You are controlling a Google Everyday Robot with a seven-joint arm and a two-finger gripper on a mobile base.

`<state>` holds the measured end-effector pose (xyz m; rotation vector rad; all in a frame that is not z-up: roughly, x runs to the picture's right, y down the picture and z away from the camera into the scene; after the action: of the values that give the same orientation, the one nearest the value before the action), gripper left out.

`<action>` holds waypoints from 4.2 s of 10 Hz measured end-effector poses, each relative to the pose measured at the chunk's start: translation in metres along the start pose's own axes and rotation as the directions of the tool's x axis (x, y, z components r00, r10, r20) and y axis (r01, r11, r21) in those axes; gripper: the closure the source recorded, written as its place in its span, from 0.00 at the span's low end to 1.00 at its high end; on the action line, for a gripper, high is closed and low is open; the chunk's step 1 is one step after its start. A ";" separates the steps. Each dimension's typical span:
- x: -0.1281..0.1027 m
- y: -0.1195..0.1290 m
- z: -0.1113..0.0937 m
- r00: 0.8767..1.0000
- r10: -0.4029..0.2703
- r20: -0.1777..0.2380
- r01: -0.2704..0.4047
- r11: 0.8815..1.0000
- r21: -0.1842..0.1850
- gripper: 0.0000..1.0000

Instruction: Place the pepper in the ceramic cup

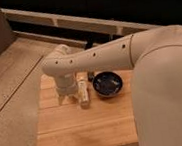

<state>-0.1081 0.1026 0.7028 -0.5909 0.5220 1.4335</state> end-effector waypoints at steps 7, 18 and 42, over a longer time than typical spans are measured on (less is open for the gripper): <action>0.000 0.000 0.000 1.000 0.000 0.000 0.000 1.000 0.000 0.35; 0.000 0.000 0.000 1.000 0.000 0.000 0.000 1.000 0.000 0.35; -0.208 -0.056 -0.036 0.931 -0.208 0.300 0.188 0.978 0.092 0.35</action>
<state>-0.0665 -0.0793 0.8156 -0.3490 0.2496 1.2811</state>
